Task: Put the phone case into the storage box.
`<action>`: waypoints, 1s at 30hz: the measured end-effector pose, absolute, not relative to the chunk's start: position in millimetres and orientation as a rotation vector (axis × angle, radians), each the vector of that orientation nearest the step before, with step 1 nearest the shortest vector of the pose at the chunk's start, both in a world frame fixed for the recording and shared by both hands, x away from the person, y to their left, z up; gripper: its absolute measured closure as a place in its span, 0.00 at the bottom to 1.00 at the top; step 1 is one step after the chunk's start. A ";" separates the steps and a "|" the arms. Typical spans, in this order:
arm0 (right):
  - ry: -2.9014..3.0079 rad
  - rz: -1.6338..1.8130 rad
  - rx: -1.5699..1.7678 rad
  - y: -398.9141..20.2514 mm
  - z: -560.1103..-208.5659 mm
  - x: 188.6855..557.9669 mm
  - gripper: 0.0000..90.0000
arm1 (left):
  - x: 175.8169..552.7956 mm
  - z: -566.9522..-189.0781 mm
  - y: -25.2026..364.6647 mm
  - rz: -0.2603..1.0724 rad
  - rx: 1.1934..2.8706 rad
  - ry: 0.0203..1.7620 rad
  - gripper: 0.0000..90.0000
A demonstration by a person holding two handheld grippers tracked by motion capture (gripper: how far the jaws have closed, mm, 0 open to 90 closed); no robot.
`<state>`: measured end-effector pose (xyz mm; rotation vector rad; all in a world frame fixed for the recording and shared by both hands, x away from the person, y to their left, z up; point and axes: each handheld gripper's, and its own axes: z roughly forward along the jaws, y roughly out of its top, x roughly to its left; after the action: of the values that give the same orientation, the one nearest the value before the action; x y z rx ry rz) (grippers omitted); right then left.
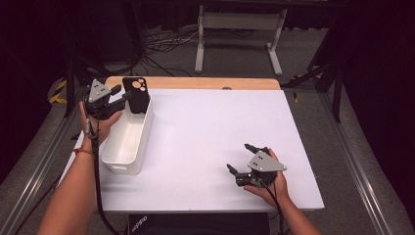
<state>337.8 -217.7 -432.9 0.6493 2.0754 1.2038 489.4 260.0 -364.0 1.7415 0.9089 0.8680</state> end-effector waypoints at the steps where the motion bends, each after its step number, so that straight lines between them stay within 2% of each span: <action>1: 2.076 1.202 0.647 -217.6 -432.9 337.6 0.15 | 488.8 -364.0 260.0 0.875 1.738 0.906 0.59; 15: 2.071 1.201 0.647 -218.0 -431.4 336.9 0.15 | 479.6 -362.8 256.6 0.882 1.725 0.887 0.38; 23: 2.074 1.205 0.651 -217.8 -431.2 336.9 0.15 | 478.4 -365.1 251.2 0.852 1.732 0.879 0.28; 30: 2.076 1.206 0.647 -217.2 -430.7 336.3 0.15 | 475.0 -364.0 248.4 0.823 1.741 0.877 0.16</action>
<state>336.3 -217.2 -430.7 0.6467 2.0762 1.2059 475.0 248.4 -364.0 1.7406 0.8775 0.8230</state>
